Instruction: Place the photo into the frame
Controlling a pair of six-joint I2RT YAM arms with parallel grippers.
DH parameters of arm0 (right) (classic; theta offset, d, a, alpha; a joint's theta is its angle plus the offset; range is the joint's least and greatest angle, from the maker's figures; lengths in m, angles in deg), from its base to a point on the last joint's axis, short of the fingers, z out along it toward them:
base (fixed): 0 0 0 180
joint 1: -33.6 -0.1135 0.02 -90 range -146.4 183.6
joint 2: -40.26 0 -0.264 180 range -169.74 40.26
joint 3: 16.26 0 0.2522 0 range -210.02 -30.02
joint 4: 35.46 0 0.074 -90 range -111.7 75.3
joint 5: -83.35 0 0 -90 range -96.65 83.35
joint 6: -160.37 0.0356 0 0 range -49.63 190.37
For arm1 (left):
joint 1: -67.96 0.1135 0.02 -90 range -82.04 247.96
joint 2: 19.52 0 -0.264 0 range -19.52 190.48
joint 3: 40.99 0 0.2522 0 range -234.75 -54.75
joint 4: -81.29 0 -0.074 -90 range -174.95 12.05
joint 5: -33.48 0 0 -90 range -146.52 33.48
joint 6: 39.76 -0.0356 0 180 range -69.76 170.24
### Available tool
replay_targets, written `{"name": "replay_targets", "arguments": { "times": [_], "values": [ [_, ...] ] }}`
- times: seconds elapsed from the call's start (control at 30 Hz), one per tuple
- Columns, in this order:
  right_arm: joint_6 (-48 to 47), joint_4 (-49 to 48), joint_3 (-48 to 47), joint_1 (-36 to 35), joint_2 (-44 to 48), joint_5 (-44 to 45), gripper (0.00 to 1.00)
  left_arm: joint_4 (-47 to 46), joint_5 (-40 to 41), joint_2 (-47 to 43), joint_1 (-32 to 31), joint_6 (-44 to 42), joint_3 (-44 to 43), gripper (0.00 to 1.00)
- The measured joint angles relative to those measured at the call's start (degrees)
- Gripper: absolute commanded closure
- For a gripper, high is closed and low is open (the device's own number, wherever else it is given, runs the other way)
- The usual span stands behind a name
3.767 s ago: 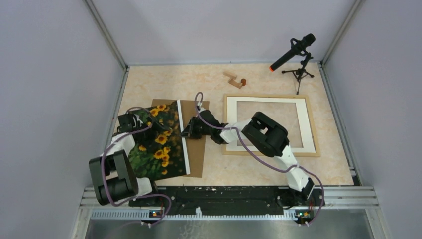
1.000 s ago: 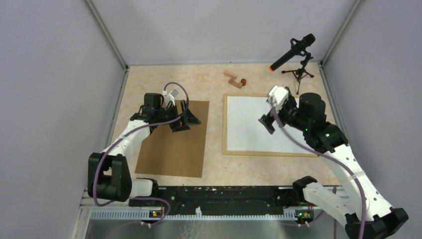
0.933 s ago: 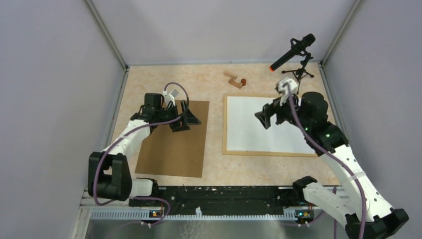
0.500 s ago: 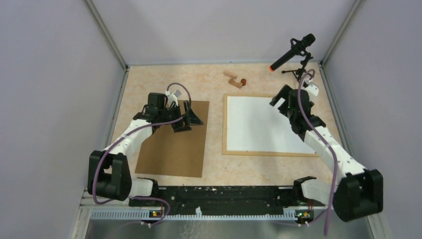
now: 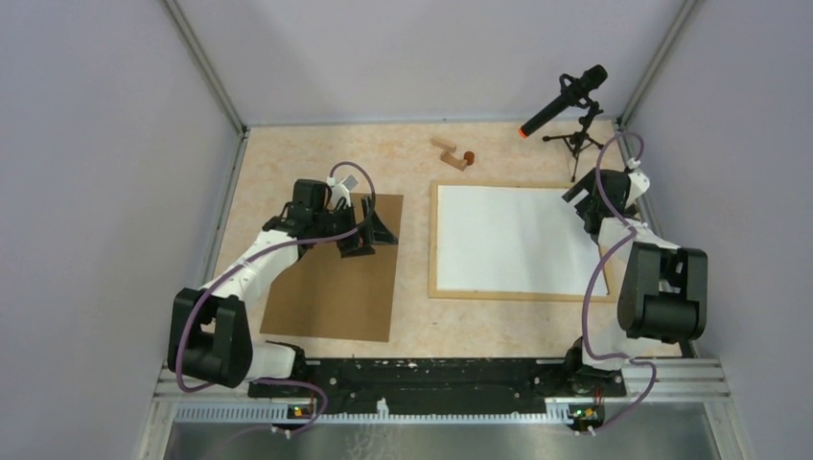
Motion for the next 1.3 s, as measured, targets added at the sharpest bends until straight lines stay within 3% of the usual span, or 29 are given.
{"name": "replay_targets", "arguments": {
  "times": [0.57,0.73,0.83,1.0,1.17,1.3],
  "values": [
    [-0.9,-6.4,-6.7,2.8,-13.8,-10.0,0.03,1.9,2.0,0.0,0.0,-1.6,-1.2,0.01],
    [-3.8,-2.4,-9.6,1.2,-13.8,-10.4,0.01,4.9,6.6,0.0,0.0,-3.5,-3.1,0.01],
    [-10.4,7.7,-16.0,-5.4,-12.2,-0.6,0.01,8.2,14.0,0.0,0.2,-4.5,-5.9,0.01],
    [-14.3,18.2,-29.5,-25.0,-8.8,10.4,0.01,11.3,28.9,2.0,6.1,-2.3,-9.2,0.01],
    [-5.4,18.2,-30.6,-40.6,-6.8,2.5,0.01,9.2,41.5,4.4,18.1,0.0,-8.0,0.01],
    [6.5,12.8,-27.4,-47.7,-10.3,-8.4,0.01,6.9,49.4,8.5,22.5,-1.6,-8.3,0.01]
  ]
}}
